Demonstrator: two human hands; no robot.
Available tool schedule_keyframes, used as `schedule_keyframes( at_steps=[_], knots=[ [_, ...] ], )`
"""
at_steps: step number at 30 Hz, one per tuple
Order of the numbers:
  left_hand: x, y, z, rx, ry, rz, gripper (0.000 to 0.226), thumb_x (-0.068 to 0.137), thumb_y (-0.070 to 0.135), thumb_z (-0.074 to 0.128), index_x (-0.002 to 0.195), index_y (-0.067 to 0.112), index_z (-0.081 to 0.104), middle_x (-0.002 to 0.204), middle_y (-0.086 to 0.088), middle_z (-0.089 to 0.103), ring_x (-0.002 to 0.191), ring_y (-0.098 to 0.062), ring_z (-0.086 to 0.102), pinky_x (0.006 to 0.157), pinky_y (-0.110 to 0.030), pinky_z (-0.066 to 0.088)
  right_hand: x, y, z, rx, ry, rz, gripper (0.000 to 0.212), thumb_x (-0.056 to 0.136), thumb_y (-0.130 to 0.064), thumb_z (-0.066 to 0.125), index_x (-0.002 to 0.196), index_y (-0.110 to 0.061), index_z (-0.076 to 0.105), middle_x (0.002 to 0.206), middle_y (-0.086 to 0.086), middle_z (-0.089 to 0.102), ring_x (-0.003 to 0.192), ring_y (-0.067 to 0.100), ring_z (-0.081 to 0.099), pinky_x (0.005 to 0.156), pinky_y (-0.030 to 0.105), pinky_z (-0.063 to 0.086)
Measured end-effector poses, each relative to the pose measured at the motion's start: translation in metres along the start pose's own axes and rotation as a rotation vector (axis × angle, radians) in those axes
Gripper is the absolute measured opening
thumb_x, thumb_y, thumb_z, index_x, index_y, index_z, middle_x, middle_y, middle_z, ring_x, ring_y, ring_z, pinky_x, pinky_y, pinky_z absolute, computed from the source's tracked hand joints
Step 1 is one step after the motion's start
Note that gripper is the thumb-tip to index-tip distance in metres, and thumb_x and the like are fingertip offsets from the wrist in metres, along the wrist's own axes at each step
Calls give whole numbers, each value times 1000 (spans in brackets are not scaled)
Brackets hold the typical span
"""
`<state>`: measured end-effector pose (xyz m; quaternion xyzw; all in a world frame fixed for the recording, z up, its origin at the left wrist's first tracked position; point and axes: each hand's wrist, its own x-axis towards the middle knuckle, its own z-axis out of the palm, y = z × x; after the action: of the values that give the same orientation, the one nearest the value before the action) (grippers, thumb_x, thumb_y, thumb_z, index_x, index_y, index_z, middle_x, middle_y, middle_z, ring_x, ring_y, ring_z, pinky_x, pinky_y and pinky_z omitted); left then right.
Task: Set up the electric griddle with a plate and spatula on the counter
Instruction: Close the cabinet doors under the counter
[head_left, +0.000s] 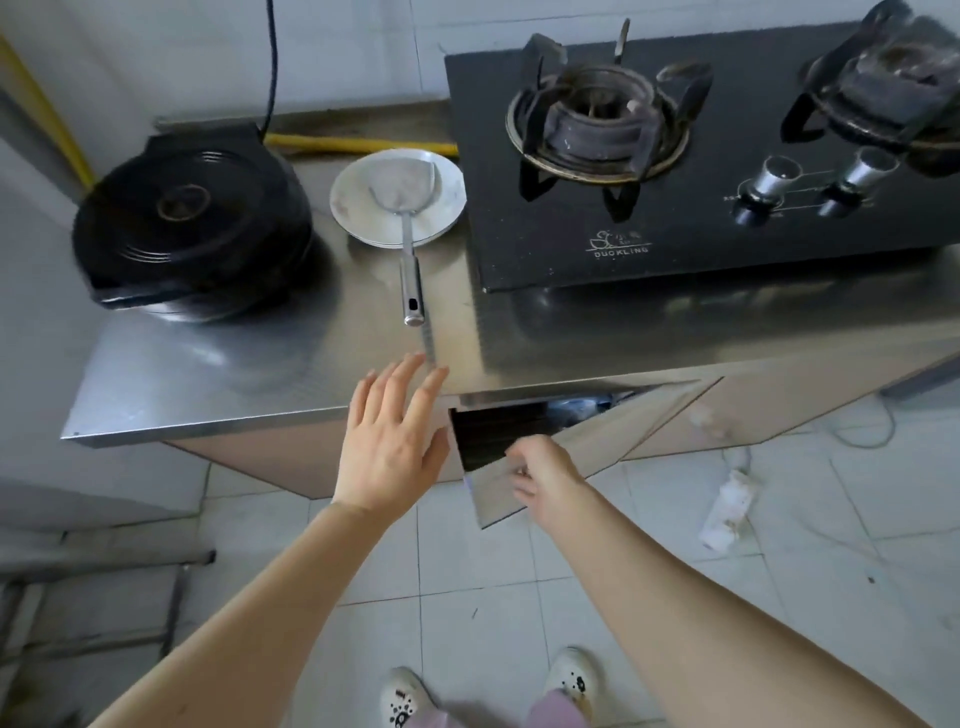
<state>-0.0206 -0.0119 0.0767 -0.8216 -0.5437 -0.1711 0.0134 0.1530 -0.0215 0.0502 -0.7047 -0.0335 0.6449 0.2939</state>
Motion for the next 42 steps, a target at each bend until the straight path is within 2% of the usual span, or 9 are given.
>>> schedule_keyframes(
  at_steps=[4,7,11,15,25,31,35,39,42],
  knots=[
    [5,-21,7,131,-231,-81,85,79,54,56,148,15,25,155,-15,25,145,-31,17,116,-50,12,-4,-13,15,344,-93,17,9,79,-11,57,88,-10,54,114,10,47,75,18,50,104,32,39],
    [6,-33,18,172,-336,-118,93,80,64,46,151,17,8,160,-13,8,148,-27,1,117,-46,2,-2,-24,27,385,-141,-8,44,78,-25,67,120,-17,54,142,10,39,121,26,50,107,34,35],
    [6,-38,23,108,-352,-121,97,79,63,51,151,19,3,160,-11,-1,148,-25,-5,118,-46,1,5,-41,37,269,-161,-29,75,72,-62,71,133,-22,54,142,5,48,134,28,43,114,39,32],
    [8,-45,23,90,-354,-96,92,81,57,51,151,22,3,160,-11,-1,148,-25,-6,118,-46,1,13,-57,51,291,-31,-13,70,73,-67,66,125,-19,60,105,5,61,104,22,60,103,34,45],
    [15,-50,24,23,-352,-108,82,82,46,53,150,24,13,160,-8,3,148,-21,-4,118,-44,-1,19,-55,54,575,-71,-70,55,70,-44,82,116,-16,69,102,-1,69,63,8,54,70,20,50],
    [15,-51,25,14,-354,-119,83,80,45,53,149,25,13,160,-7,1,148,-21,-5,118,-43,-2,26,-54,50,450,-76,-88,55,70,-50,79,115,-19,69,108,2,64,91,16,60,101,32,45],
    [17,-51,25,-22,-377,-125,82,81,45,54,149,25,13,160,-5,0,147,-19,-6,118,-42,-3,28,-54,47,344,-87,-92,48,73,-58,72,105,-23,72,94,1,54,89,15,58,113,45,33],
    [24,-54,17,-88,-435,-127,80,83,43,56,149,25,14,160,-4,0,147,-19,-6,118,-41,-3,18,-50,40,115,-83,-93,74,73,-71,61,132,-27,57,133,6,53,129,21,51,111,45,35],
    [25,-60,8,-126,-482,-126,82,84,47,55,150,25,10,161,-2,1,147,-18,-4,119,-39,0,7,-42,26,80,-49,-73,66,74,-69,62,121,-22,59,143,13,51,130,25,50,102,43,41]
  ],
)
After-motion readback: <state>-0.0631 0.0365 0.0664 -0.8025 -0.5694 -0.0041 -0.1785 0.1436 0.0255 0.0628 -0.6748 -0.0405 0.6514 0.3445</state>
